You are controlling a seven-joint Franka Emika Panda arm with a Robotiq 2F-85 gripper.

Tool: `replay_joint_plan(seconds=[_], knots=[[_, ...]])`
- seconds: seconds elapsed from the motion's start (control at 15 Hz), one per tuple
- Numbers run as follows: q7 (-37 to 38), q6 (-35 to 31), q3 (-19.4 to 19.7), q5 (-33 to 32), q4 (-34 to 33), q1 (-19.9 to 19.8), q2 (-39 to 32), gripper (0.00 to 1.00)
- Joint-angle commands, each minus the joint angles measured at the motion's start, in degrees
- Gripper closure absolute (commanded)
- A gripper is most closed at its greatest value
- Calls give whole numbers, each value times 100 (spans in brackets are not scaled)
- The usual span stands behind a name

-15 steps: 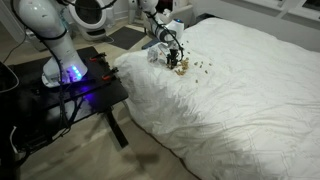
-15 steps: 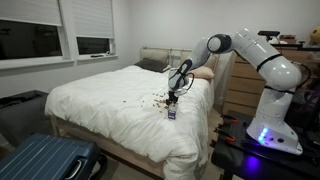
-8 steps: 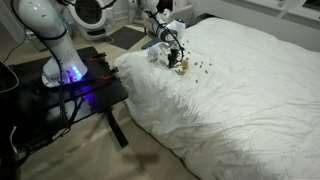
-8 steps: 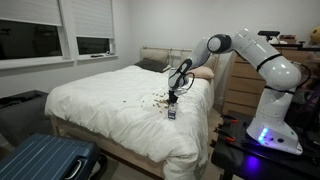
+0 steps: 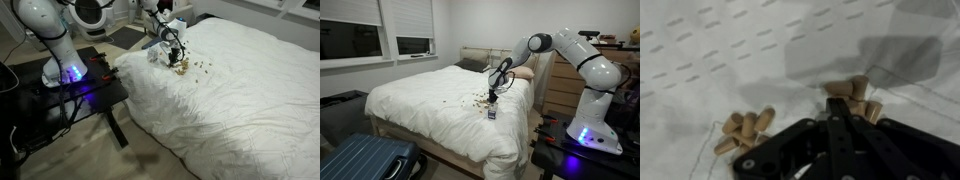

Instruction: Pick some objects from the bed and put them in the clear bottle

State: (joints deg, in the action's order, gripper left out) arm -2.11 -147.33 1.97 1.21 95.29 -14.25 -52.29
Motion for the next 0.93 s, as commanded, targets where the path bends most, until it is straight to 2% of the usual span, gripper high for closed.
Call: replay_joint_plan(seconds=[0.0, 0.6, 0.87], knots=[[-165, 171, 30, 96, 518, -3, 637, 100], [-201, 641, 50, 100, 2072, 125, 2446, 100], [-164, 808, 74, 27, 2632, 323, 3110, 100]])
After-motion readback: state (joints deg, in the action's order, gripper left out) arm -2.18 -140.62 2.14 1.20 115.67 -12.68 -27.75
